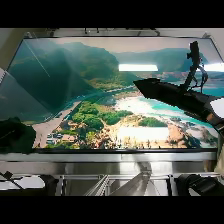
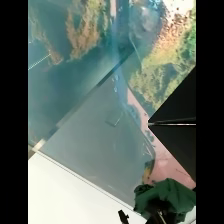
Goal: Fold the shirts.
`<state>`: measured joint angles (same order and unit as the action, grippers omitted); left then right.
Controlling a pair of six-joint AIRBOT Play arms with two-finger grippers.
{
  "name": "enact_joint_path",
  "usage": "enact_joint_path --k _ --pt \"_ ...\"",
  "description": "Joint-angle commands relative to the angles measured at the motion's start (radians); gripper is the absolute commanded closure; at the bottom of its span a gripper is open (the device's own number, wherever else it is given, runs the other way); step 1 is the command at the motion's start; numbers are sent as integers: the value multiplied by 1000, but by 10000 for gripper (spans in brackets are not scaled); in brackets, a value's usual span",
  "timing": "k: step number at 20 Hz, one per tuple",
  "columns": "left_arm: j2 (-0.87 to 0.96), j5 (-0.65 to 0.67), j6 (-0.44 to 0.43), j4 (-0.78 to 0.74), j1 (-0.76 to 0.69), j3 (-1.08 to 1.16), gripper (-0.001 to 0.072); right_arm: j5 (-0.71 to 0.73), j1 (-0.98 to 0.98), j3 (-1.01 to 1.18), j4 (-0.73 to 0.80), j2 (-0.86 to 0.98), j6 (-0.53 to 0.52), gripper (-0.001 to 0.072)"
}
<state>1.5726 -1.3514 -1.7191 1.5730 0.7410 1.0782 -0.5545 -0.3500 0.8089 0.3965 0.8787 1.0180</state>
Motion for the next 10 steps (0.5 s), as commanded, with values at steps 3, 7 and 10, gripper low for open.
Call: enact_joint_path --k 3,7,10 --pt "71 36 -1 16 -98 10 703 0 -1 0 0 0 1 692" --pt "68 -54 -1 29 -248 153 683 0 -1 0 0 0 0 692" --pt "53 -78 -55 251 -433 308 682 1 -1 0 1 0 0 692"
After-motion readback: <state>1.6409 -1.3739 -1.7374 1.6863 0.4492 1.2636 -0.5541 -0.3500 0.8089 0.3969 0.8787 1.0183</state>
